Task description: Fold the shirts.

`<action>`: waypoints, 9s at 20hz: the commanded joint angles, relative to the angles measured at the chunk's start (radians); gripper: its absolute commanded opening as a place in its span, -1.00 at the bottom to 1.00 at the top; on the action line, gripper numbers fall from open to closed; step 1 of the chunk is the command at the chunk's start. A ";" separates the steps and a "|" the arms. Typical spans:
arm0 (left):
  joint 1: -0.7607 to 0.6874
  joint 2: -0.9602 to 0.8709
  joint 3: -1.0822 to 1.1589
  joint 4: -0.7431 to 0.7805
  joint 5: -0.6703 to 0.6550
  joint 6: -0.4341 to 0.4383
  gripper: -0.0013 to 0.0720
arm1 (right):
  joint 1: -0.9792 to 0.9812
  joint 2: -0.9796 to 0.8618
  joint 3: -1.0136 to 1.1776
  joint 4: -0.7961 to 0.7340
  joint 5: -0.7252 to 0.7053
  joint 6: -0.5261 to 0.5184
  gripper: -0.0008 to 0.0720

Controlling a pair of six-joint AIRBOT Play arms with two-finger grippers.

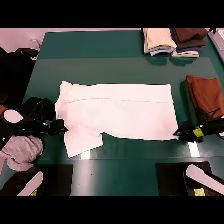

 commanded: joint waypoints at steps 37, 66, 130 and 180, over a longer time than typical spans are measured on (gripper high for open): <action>0.001 -0.412 0.523 0.095 0.090 -0.024 -0.38 | 0.240 -0.383 0.845 -0.110 0.055 0.010 0.22; -0.705 -0.966 0.963 -0.002 0.401 -0.130 -0.91 | 0.434 -0.239 1.056 0.360 0.130 -0.069 -0.93; -0.503 -0.238 0.898 0.247 0.277 -0.139 -0.91 | 0.520 -0.433 1.072 0.035 -0.158 0.039 -0.93; -0.503 -0.238 0.898 0.206 0.161 -0.130 -0.91 | -0.394 0.293 0.508 -0.080 -0.126 0.135 0.47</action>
